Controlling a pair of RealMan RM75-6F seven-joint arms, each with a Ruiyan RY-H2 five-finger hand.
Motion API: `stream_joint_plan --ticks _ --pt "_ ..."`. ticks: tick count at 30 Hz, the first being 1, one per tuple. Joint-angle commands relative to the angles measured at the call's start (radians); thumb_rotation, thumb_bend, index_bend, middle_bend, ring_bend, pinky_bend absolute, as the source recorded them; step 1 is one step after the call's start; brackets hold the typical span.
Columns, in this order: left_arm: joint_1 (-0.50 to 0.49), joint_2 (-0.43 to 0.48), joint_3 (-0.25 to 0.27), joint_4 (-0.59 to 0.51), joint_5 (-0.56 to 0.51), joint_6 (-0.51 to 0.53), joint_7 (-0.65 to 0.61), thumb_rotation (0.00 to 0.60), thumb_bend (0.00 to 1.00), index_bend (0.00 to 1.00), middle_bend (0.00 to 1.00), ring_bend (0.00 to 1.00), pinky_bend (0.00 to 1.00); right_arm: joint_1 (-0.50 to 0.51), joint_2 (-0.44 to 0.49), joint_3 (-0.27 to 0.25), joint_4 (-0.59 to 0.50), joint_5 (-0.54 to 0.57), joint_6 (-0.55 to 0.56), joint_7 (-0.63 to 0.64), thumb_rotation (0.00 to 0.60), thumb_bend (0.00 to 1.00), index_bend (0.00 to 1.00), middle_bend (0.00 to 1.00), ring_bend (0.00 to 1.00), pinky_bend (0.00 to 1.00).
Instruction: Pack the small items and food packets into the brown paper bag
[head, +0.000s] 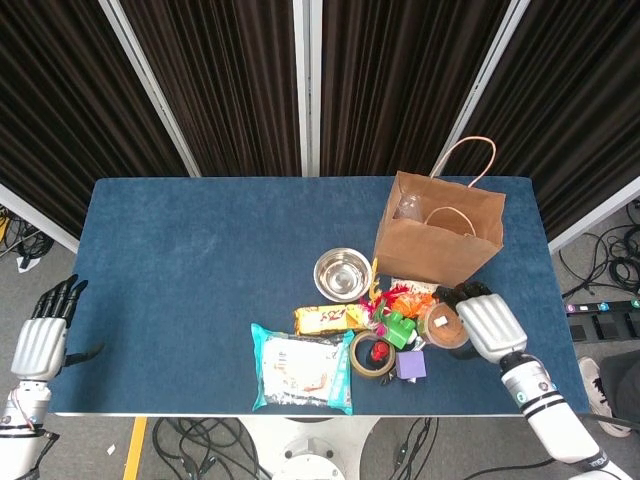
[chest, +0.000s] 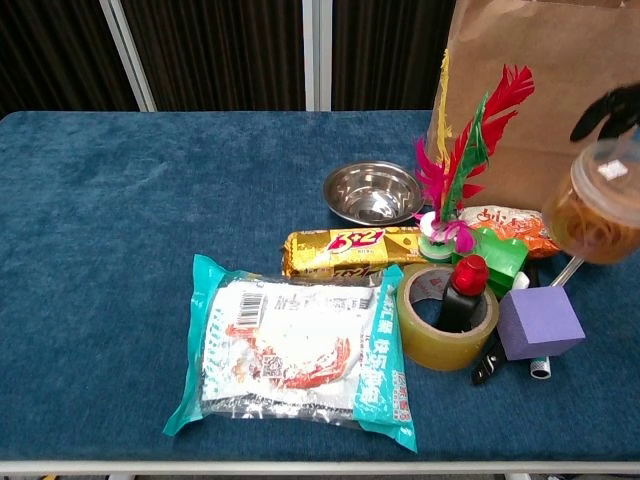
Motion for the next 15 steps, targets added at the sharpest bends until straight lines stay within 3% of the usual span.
stream_joint_plan --ticks 1,9,15 --pt "-0.005 0.001 -0.003 -0.008 0.001 -0.002 0.007 0.600 0.13 0.08 0.06 0.00 0.12 0.035 0.107 0.084 -0.104 0.025 0.041 -0.003 0.600 0.09 0.25 0.41 0.21 0.20" --pt "-0.019 0.011 -0.014 -0.041 -0.003 -0.009 0.029 0.600 0.13 0.08 0.06 0.00 0.12 0.128 0.236 0.260 -0.215 0.119 0.095 0.006 0.600 0.09 0.25 0.42 0.22 0.21" --pt "-0.023 0.018 -0.016 -0.055 -0.006 -0.014 0.037 0.600 0.13 0.08 0.06 0.00 0.12 0.228 0.257 0.363 -0.175 0.246 0.100 -0.013 0.600 0.10 0.26 0.43 0.22 0.22"
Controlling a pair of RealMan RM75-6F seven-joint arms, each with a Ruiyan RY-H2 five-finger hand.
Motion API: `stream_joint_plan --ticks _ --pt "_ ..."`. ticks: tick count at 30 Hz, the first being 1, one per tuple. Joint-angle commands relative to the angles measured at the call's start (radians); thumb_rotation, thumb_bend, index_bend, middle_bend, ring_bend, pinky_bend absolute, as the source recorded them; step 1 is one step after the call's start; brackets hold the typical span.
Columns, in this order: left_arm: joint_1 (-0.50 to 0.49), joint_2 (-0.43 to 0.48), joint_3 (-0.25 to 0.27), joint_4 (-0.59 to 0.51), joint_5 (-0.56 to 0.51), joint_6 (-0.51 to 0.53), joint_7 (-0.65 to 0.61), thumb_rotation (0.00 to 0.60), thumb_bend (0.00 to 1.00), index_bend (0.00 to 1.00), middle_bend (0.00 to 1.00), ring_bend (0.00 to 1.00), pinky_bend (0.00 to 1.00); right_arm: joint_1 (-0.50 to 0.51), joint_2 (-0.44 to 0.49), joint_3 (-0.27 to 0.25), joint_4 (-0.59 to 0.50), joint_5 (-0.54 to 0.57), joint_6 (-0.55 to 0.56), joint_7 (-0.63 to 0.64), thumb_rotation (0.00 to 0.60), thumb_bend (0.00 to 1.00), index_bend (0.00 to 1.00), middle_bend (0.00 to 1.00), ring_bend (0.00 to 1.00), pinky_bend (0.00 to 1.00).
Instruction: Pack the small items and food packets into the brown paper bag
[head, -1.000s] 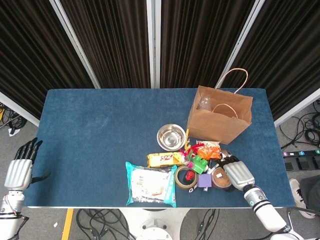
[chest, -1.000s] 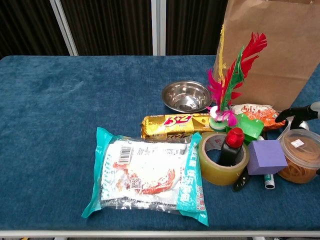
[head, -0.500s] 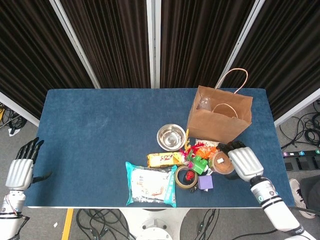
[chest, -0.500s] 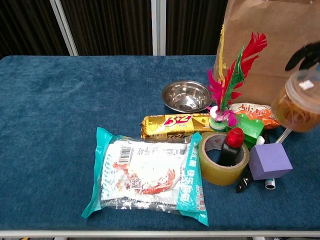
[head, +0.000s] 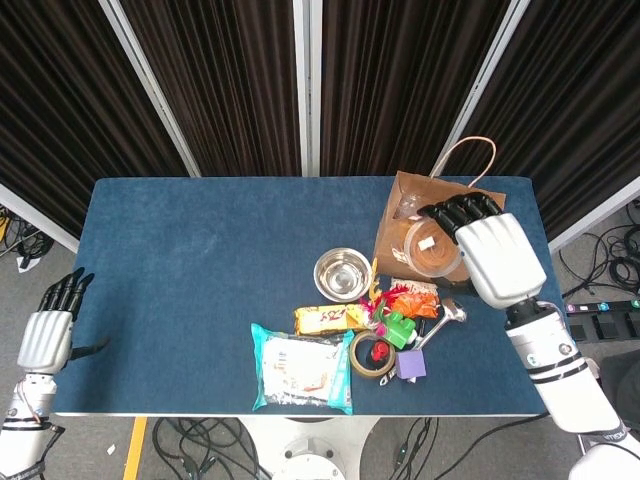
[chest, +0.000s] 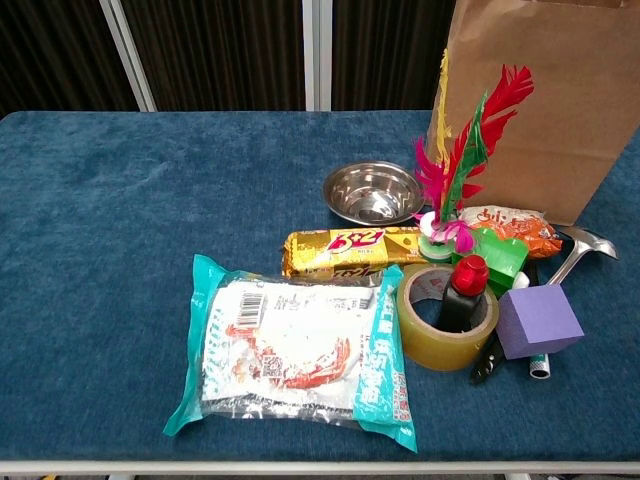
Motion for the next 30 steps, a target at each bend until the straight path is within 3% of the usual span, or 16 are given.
stream_joint_plan --ticks 1,8,20,30 --pt "-0.002 0.002 -0.002 -0.002 -0.003 -0.004 0.003 0.600 0.13 0.08 0.06 0.00 0.12 0.070 0.010 0.054 0.041 0.085 0.006 -0.022 0.600 0.10 0.26 0.43 0.22 0.22" --pt "-0.002 0.001 -0.005 0.000 -0.017 -0.012 -0.008 0.600 0.13 0.08 0.06 0.00 0.12 0.145 -0.065 0.072 0.200 0.197 0.032 -0.075 0.600 0.11 0.26 0.42 0.22 0.22" --pt "-0.001 0.000 0.011 0.023 -0.003 -0.018 -0.051 0.600 0.13 0.08 0.06 0.00 0.12 0.130 -0.225 -0.049 0.467 0.159 -0.005 -0.072 0.600 0.11 0.27 0.41 0.22 0.22" --pt "-0.002 0.001 0.012 0.026 -0.006 -0.024 -0.057 0.600 0.13 0.08 0.06 0.00 0.12 0.116 -0.302 -0.087 0.552 0.164 -0.074 -0.010 0.600 0.08 0.24 0.39 0.22 0.21"
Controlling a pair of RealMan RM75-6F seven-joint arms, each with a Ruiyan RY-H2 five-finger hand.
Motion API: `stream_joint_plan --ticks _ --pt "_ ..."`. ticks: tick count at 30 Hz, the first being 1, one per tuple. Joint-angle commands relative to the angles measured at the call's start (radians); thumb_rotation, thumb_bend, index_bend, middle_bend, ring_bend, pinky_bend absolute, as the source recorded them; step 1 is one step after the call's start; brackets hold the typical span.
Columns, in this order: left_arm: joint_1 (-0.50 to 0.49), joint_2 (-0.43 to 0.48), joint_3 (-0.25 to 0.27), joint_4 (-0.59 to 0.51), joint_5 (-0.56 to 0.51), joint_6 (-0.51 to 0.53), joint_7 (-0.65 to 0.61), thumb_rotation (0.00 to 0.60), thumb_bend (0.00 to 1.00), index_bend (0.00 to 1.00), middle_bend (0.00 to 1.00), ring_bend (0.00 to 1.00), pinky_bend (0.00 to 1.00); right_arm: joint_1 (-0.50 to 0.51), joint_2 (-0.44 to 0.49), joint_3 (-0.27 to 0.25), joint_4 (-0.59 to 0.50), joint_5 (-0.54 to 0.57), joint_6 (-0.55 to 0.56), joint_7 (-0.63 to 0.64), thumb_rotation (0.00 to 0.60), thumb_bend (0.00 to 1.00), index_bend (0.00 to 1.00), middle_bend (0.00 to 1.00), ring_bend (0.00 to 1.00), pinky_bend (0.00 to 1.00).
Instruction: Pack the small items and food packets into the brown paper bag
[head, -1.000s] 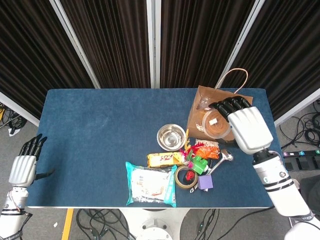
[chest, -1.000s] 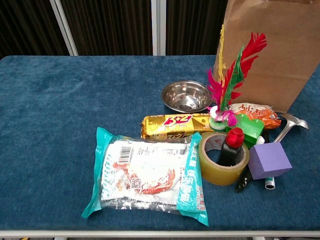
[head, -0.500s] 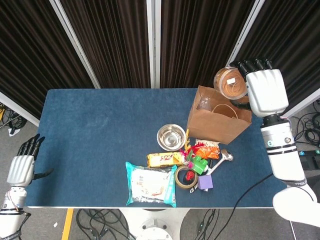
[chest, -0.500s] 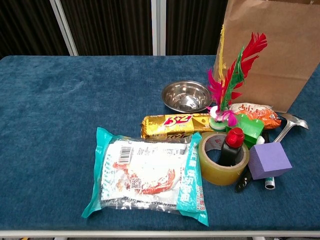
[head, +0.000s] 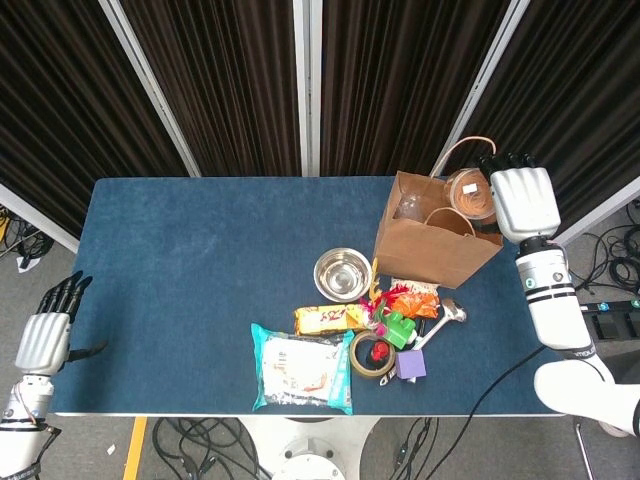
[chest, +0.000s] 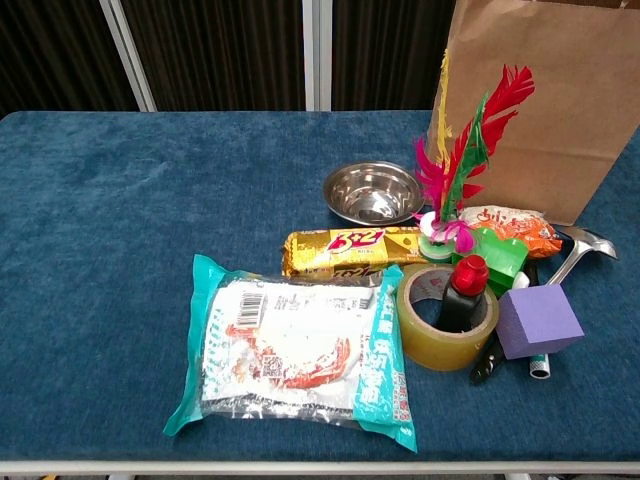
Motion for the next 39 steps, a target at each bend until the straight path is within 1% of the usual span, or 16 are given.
stream_joint_plan --ticks 1,4,9,15,19,23,24,26,27,30,31,32,35,38,39 --pt "-0.001 -0.001 -0.001 -0.001 -0.001 -0.002 0.001 0.600 0.13 0.08 0.06 0.00 0.12 -0.002 -0.004 -0.001 0.007 0.005 -0.024 0.024 0.600 0.05 0.23 0.38 0.21 0.20" --pt "-0.002 -0.002 -0.001 -0.002 -0.002 -0.005 0.000 0.600 0.13 0.08 0.06 0.00 0.12 -0.002 0.014 -0.001 -0.004 0.018 -0.061 0.040 0.600 0.00 0.18 0.32 0.17 0.18" --pt "-0.003 -0.005 0.000 -0.003 -0.002 -0.006 -0.001 0.600 0.13 0.08 0.06 0.00 0.12 0.004 0.050 -0.007 -0.022 0.059 -0.106 0.031 0.600 0.00 0.10 0.23 0.09 0.10" --pt "-0.002 -0.003 -0.002 -0.004 -0.004 -0.002 -0.003 0.600 0.13 0.08 0.06 0.00 0.12 0.007 0.061 -0.006 -0.026 0.080 -0.116 0.038 0.600 0.00 0.08 0.21 0.06 0.08" --pt "0.000 -0.001 -0.001 -0.005 -0.004 0.000 -0.004 0.600 0.13 0.08 0.06 0.00 0.12 0.003 0.063 0.006 -0.035 0.063 -0.095 0.056 0.600 0.00 0.07 0.21 0.06 0.07" --pt "-0.001 -0.001 0.000 -0.005 -0.002 -0.001 -0.002 0.600 0.13 0.08 0.06 0.00 0.12 -0.011 0.067 0.058 -0.064 -0.005 -0.003 0.113 0.600 0.00 0.07 0.21 0.07 0.07" --pt "-0.002 -0.001 0.000 -0.006 -0.001 -0.001 0.000 0.600 0.13 0.08 0.06 0.00 0.12 -0.014 0.069 0.082 -0.073 -0.035 0.041 0.127 0.600 0.00 0.07 0.21 0.07 0.07" --pt "-0.003 -0.001 0.000 -0.007 -0.001 -0.001 0.002 0.600 0.13 0.08 0.06 0.00 0.12 -0.018 0.069 0.111 -0.081 -0.073 0.096 0.146 0.600 0.00 0.07 0.21 0.07 0.07" --pt "-0.003 -0.001 0.000 -0.008 -0.001 -0.001 0.003 0.600 0.13 0.08 0.06 0.00 0.12 -0.018 0.069 0.137 -0.087 -0.101 0.134 0.163 0.600 0.00 0.07 0.21 0.07 0.07" --pt "-0.004 -0.002 0.000 -0.011 0.000 -0.002 0.006 0.600 0.13 0.08 0.06 0.00 0.12 -0.019 0.069 0.186 -0.105 -0.159 0.201 0.207 0.600 0.00 0.07 0.21 0.07 0.07" --pt "-0.004 -0.002 0.000 -0.012 0.000 -0.002 0.007 0.600 0.13 0.08 0.06 0.00 0.12 -0.021 0.071 0.194 -0.115 -0.179 0.213 0.221 0.600 0.00 0.07 0.21 0.07 0.07" --pt "-0.004 -0.002 0.000 -0.015 0.000 -0.002 0.008 0.600 0.13 0.08 0.06 0.00 0.12 -0.028 0.078 0.199 -0.134 -0.212 0.219 0.250 0.600 0.00 0.07 0.21 0.07 0.07" --pt "-0.005 -0.001 -0.001 -0.023 0.001 0.000 0.012 0.600 0.13 0.08 0.06 0.00 0.12 -0.046 0.102 0.195 -0.184 -0.263 0.196 0.313 0.600 0.00 0.07 0.21 0.07 0.07" --pt "-0.002 0.006 0.000 -0.031 0.008 0.011 0.012 0.600 0.13 0.08 0.06 0.00 0.12 -0.071 0.146 0.167 -0.267 -0.316 0.139 0.361 0.600 0.00 0.07 0.21 0.07 0.07" --pt "0.000 0.011 0.002 -0.035 0.011 0.016 0.012 0.600 0.13 0.08 0.06 0.00 0.12 -0.081 0.167 0.146 -0.298 -0.346 0.108 0.375 0.600 0.00 0.07 0.21 0.07 0.07"
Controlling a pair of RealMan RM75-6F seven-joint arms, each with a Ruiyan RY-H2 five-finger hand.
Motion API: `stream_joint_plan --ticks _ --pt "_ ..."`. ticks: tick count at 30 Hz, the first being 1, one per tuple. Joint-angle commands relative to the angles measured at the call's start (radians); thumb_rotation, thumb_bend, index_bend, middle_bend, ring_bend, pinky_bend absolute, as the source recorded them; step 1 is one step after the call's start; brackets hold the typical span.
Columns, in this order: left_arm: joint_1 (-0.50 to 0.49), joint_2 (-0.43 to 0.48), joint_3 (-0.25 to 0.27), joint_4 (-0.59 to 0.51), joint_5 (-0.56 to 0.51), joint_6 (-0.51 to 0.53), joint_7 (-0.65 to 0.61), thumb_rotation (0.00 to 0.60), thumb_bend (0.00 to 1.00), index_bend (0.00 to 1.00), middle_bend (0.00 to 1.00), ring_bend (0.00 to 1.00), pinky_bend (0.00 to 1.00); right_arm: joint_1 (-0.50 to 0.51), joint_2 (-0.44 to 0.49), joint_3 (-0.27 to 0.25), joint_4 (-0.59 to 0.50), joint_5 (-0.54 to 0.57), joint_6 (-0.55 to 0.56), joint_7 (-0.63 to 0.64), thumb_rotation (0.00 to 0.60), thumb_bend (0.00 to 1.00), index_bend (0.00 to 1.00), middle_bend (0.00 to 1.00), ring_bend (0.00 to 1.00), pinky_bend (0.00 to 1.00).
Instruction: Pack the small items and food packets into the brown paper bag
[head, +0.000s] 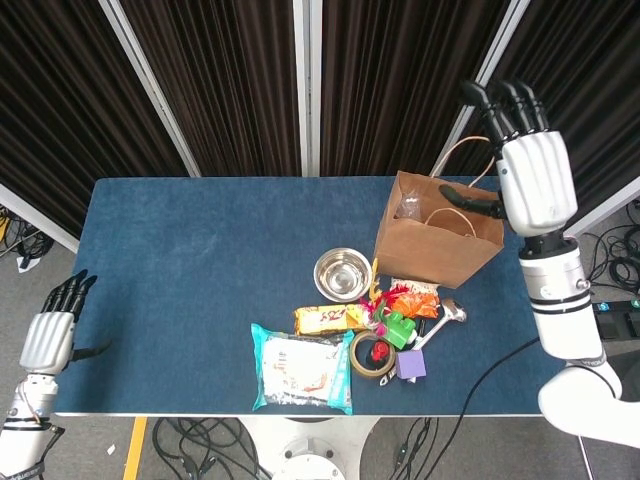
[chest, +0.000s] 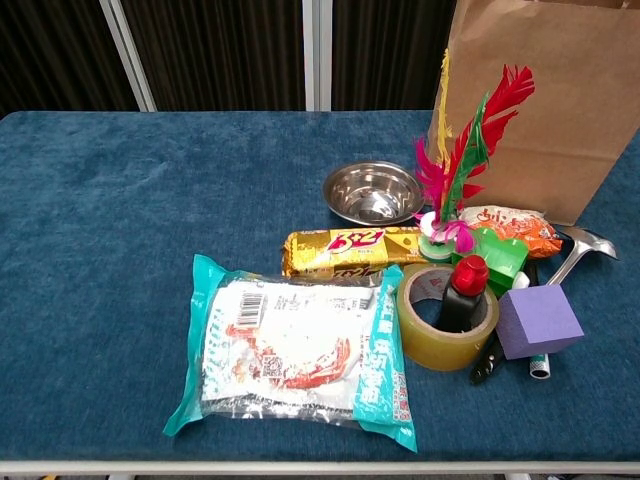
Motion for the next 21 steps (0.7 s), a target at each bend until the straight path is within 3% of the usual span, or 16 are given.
stream_joint_plan --ticks 1,5,9,17,21 --pt "0.003 0.008 0.003 -0.008 0.006 0.009 0.001 0.600 0.13 0.08 0.06 0.00 0.12 -0.043 0.071 -0.051 -0.111 -0.104 -0.093 0.063 0.600 0.00 0.07 0.21 0.07 0.07" --pt "0.005 0.017 0.003 -0.022 0.010 0.016 0.011 0.600 0.13 0.08 0.06 0.00 0.12 -0.093 0.123 -0.176 -0.185 -0.236 -0.207 0.050 0.600 0.00 0.10 0.21 0.07 0.07" --pt "0.007 0.022 0.002 -0.034 0.007 0.018 0.018 0.600 0.13 0.08 0.06 0.00 0.12 -0.145 0.128 -0.280 -0.219 -0.296 -0.251 -0.024 0.600 0.00 0.13 0.23 0.09 0.09" --pt "0.017 0.005 0.022 -0.018 0.009 0.008 0.011 0.600 0.13 0.08 0.06 0.00 0.12 -0.242 0.075 -0.453 -0.243 -0.273 -0.316 -0.141 0.600 0.00 0.16 0.25 0.11 0.11" --pt "0.027 -0.004 0.030 0.012 0.016 0.018 -0.013 0.600 0.13 0.08 0.06 0.00 0.12 -0.303 -0.024 -0.514 -0.183 -0.276 -0.289 -0.163 0.600 0.00 0.16 0.26 0.11 0.11"
